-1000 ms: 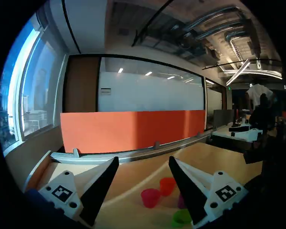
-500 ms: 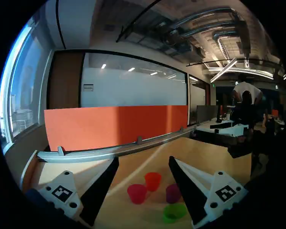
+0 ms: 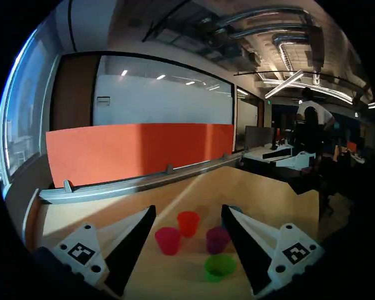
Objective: Pour water
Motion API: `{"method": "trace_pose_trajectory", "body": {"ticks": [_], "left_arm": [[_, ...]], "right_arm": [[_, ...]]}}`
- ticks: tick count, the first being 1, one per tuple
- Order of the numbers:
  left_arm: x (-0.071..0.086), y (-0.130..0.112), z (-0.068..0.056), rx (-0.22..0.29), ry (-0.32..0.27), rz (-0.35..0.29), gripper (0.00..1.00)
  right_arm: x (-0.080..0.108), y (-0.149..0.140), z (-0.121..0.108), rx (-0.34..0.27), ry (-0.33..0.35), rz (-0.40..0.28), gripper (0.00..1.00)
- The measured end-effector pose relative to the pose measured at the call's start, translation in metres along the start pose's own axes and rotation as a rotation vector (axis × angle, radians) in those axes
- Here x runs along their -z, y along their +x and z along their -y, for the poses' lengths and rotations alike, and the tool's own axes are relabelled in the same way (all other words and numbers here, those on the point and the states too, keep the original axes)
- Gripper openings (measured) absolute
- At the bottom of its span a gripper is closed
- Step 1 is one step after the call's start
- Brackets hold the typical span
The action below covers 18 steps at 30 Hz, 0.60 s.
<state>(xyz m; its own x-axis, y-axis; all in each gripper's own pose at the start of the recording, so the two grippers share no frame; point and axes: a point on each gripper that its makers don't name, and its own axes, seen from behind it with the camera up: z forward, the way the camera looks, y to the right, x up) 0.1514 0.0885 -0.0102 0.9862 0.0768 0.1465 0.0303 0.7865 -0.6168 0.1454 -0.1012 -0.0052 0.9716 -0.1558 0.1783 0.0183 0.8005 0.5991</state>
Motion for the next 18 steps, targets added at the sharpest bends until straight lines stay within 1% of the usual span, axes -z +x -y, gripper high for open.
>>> {"method": "trace_pose_trajectory", "body": {"ticks": [4,8,14,18], "left_arm": [[0.0,-0.007,-0.002,-0.02,-0.011,0.015,0.97],[0.0,-0.02,-0.009,-0.044,-0.024,0.036,0.97],[-0.001,-0.043,-0.02,-0.042,-0.06,0.092,0.97],[-0.003,-0.056,-0.027,-0.041,-0.08,0.113,0.97]], "right_arm": [[0.0,-0.009,0.001,0.016,0.008,0.029,1.0],[-0.001,-0.023,0.0,0.034,0.014,0.068,1.0],[-0.003,-0.042,-0.002,0.048,0.014,0.121,1.0],[-0.006,-0.051,0.0,0.049,0.023,0.141,1.0]]}}
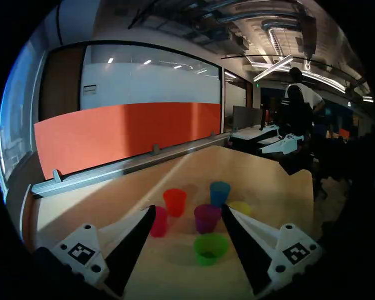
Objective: Pour water
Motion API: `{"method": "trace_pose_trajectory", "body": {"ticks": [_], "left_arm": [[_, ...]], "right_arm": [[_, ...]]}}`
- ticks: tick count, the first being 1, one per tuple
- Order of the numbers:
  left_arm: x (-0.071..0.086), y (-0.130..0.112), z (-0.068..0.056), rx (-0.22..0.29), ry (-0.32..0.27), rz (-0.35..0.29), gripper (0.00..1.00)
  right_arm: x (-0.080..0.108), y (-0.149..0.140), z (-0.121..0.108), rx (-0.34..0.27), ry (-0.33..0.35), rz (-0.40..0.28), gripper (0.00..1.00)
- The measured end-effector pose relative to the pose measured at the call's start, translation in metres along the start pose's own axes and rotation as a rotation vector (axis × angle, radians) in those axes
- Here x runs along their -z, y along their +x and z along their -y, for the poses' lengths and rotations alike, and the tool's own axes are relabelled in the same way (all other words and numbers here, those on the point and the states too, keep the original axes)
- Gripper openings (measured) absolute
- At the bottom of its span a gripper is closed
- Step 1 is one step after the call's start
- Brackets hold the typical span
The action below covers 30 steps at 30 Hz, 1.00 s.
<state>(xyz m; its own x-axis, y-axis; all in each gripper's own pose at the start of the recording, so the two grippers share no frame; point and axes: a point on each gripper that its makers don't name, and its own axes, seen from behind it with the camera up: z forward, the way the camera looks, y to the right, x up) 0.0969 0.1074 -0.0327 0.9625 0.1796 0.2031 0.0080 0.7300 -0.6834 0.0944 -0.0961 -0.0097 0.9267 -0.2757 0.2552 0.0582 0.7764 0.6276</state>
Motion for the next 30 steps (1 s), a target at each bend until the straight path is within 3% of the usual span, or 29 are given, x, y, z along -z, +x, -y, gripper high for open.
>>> {"method": "trace_pose_trajectory", "body": {"ticks": [17,30], "left_arm": [[-0.011,-0.043,-0.008,0.005,-0.023,0.05,0.98],[-0.025,-0.081,-0.022,-0.005,-0.073,0.109,0.97]], "right_arm": [[-0.016,-0.035,0.0,-0.004,0.011,0.077,1.0],[-0.03,-0.061,-0.001,-0.012,0.019,0.127,1.0]]}}
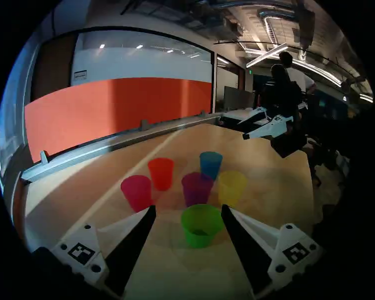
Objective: Pour water
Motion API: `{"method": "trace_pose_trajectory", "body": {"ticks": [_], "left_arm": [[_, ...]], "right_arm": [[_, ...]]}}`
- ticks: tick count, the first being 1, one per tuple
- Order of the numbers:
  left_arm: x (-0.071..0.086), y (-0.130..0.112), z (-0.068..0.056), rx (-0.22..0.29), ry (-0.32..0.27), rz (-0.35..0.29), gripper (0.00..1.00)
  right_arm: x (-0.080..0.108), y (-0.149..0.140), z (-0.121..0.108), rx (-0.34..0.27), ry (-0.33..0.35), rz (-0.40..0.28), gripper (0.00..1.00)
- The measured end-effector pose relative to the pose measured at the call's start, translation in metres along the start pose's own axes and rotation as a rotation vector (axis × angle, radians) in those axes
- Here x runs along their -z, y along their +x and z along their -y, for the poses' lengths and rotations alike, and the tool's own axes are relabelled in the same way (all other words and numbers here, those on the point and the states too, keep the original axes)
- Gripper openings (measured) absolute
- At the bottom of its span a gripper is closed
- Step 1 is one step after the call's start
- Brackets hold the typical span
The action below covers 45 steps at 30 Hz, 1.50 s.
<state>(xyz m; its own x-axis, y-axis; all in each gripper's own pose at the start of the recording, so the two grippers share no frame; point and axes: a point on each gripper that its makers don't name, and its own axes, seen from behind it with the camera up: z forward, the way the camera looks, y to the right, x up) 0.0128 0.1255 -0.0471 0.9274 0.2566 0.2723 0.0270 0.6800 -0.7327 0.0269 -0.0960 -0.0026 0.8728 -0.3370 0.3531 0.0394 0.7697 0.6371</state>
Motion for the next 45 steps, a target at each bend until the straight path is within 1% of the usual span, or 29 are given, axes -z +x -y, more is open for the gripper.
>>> {"method": "trace_pose_trajectory", "body": {"ticks": [3,6,9,15,24,29,36,45], "left_arm": [[-0.004,-0.007,-0.004,0.001,-0.018,0.015,0.97],[-0.008,-0.014,-0.006,0.0,-0.026,0.027,0.97],[-0.011,-0.023,-0.008,-0.007,-0.032,0.045,0.97],[-0.018,-0.039,-0.016,-0.026,-0.059,0.082,0.97],[-0.033,-0.058,-0.019,-0.034,-0.08,0.129,0.97],[-0.042,-0.062,-0.02,-0.042,-0.093,0.142,0.97],[-0.054,-0.068,-0.024,-0.046,-0.12,0.164,0.97],[-0.068,-0.069,-0.026,-0.052,-0.144,0.177,0.97]], "right_arm": [[-0.004,-0.003,-0.001,-0.004,0.001,0.008,1.0],[-0.008,-0.005,-0.002,-0.009,0.002,0.014,1.0],[-0.011,-0.007,-0.002,-0.013,0.004,0.02,1.0],[-0.016,-0.012,-0.003,-0.014,0.007,0.032,1.0],[-0.025,-0.016,-0.003,-0.019,0.015,0.047,1.0],[-0.029,-0.02,-0.006,-0.022,0.014,0.056,1.0],[-0.036,-0.024,-0.01,-0.027,0.018,0.068,1.0],[-0.046,-0.025,-0.012,-0.034,0.027,0.075,1.0]]}}
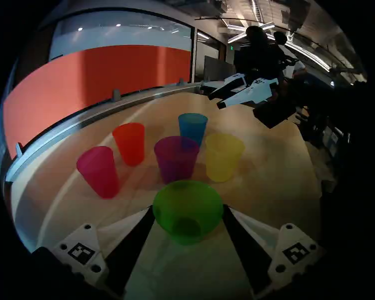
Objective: Pour water
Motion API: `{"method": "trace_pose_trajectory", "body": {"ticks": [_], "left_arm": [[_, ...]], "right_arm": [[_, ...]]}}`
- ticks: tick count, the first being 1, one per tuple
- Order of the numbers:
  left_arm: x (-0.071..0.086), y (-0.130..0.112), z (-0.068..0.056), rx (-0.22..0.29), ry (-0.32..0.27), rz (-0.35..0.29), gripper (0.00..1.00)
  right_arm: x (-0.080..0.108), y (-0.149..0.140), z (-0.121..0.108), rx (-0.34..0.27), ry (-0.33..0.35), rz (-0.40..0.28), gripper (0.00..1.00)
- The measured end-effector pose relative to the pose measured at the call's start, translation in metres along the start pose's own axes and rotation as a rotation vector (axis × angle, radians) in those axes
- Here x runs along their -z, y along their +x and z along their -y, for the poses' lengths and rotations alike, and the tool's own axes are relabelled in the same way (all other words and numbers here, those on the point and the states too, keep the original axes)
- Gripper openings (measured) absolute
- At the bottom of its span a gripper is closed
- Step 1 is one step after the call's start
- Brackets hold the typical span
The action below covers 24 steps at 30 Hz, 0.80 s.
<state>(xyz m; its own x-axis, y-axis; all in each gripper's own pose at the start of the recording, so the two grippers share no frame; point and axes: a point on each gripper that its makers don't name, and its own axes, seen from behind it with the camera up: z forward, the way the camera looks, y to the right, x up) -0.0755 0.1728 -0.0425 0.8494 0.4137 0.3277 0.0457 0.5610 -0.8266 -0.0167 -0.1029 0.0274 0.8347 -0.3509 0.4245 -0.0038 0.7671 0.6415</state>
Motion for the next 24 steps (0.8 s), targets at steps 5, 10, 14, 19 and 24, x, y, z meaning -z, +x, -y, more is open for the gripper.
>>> {"method": "trace_pose_trajectory", "body": {"ticks": [5,10,14,19,24], "left_arm": [[-0.006,0.001,0.001,-0.003,-0.002,0.007,0.97],[-0.01,0.001,0.0,0.003,-0.01,0.008,0.92],[-0.012,0.002,0.0,-0.003,-0.01,0.008,0.89],[-0.013,0.004,0.001,-0.012,-0.006,0.01,0.89],[-0.013,0.01,0.003,-0.006,-0.005,-0.002,0.89]], "right_arm": [[-0.004,-0.001,-0.001,-0.005,0.005,0.003,1.0],[-0.006,-0.002,-0.003,-0.011,0.008,0.002,1.0],[-0.008,-0.004,-0.004,-0.018,0.014,0.004,1.0],[-0.014,-0.008,-0.004,-0.027,0.021,0.009,1.0],[-0.021,-0.013,0.0,-0.035,0.033,0.017,1.0]]}}
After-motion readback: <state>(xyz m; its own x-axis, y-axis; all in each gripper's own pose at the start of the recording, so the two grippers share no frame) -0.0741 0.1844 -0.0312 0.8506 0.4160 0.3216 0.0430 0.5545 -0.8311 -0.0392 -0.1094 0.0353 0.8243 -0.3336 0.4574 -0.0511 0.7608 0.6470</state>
